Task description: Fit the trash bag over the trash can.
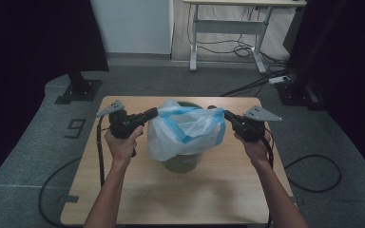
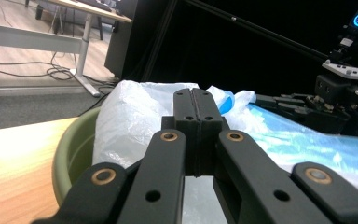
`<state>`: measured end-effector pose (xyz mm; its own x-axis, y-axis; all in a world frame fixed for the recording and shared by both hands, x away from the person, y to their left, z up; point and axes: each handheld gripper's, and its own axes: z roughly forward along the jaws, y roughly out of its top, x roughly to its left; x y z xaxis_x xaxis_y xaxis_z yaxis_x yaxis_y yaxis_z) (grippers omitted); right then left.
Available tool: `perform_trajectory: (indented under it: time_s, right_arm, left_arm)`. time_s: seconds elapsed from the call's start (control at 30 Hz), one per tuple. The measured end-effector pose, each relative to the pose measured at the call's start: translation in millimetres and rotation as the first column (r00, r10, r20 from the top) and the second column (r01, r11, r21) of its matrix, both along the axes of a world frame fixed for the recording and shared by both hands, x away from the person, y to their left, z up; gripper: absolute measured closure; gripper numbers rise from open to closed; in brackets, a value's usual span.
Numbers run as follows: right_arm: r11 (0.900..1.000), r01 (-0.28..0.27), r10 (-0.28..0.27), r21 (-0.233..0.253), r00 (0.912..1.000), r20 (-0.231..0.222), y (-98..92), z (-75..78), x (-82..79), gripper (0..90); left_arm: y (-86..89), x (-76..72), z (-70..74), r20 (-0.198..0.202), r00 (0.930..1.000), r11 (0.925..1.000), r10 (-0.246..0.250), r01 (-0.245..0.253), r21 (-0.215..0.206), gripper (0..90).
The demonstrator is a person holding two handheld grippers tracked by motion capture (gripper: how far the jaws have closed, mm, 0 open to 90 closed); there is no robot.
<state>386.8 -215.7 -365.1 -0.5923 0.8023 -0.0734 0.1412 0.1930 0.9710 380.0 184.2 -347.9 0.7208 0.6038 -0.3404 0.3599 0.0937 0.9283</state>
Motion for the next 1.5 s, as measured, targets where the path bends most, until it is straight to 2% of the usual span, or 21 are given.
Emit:
perform_trajectory:
  time_s: [0.1, 0.2, 0.33, 0.53, 0.7, 0.9, 1.03, 1.23, 1.37, 1.5]
  right_arm:
    - [1.000, 0.013, -0.013, -0.008, 0.9999, -0.006, -3.7, -0.2, 3.8, 89.0]
    - [1.000, 0.028, -0.028, -0.010, 0.9996, -0.009, -9.4, -4.8, 4.8, 89.0]
    - [0.998, 0.057, -0.057, 0.009, 0.9984, -0.006, -20.8, -7.7, 5.5, 89.0]
    - [0.995, 0.090, -0.092, 0.044, 0.9949, 0.041, -34.8, -2.4, 1.9, 89.0]
    - [0.993, 0.101, -0.105, 0.058, 0.9927, 0.060, -37.7, -6.2, -5.2, 89.0]
    - [0.995, 0.072, -0.076, 0.062, 0.9953, 0.060, -36.2, -22.4, -17.0, 89.0]
    - [0.997, 0.047, -0.051, 0.066, 0.9970, 0.058, -37.7, -32.7, -26.7, 88.9]
    - [0.995, -0.025, 0.020, 0.102, 0.9985, 0.051, -42.1, -47.6, -47.5, 88.9]
    - [0.993, -0.075, 0.072, 0.091, 0.9968, 0.033, -41.9, -64.1, -63.4, 88.9]
    - [0.992, -0.102, 0.103, 0.079, 0.9947, -0.003, -41.2, -78.8, -70.0, 88.9]
  left_arm:
    - [3.4, -0.4, 1.3, 0.006, 1.0000, 1.0000, -0.004, 0.004, 0.005, 90.0]
    - [5.4, -1.7, 0.5, 0.005, 1.0000, 0.9996, 0.002, -0.002, 0.028, 90.0]
    - [13.0, -2.0, 2.3, -0.002, 0.9999, 0.9999, 0.012, -0.012, -0.002, 90.0]
    - [20.9, -5.1, 8.8, 0.012, 0.9994, 0.9993, 0.032, -0.032, -0.021, 90.0]
    - [25.2, -14.3, 1.4, 0.024, 0.9992, 0.9993, 0.033, -0.033, -0.018, 90.0]
    - [31.1, -28.9, -17.1, 0.044, 0.9986, 0.9996, 0.028, -0.028, -0.010, 90.0]
    - [35.1, -38.5, -24.2, 0.063, 0.9979, 0.9999, 0.015, -0.014, -0.007, 90.0]
    - [40.4, -55.1, -33.6, 0.096, 0.9952, 0.9998, -0.022, 0.022, -0.001, 90.0]
    - [43.5, -65.0, -44.9, 0.090, 0.9950, 0.9989, -0.043, 0.041, 0.022, 90.0]
    - [47.4, -66.2, -57.1, 0.061, 0.9972, 0.9988, -0.043, 0.042, 0.026, 90.0]
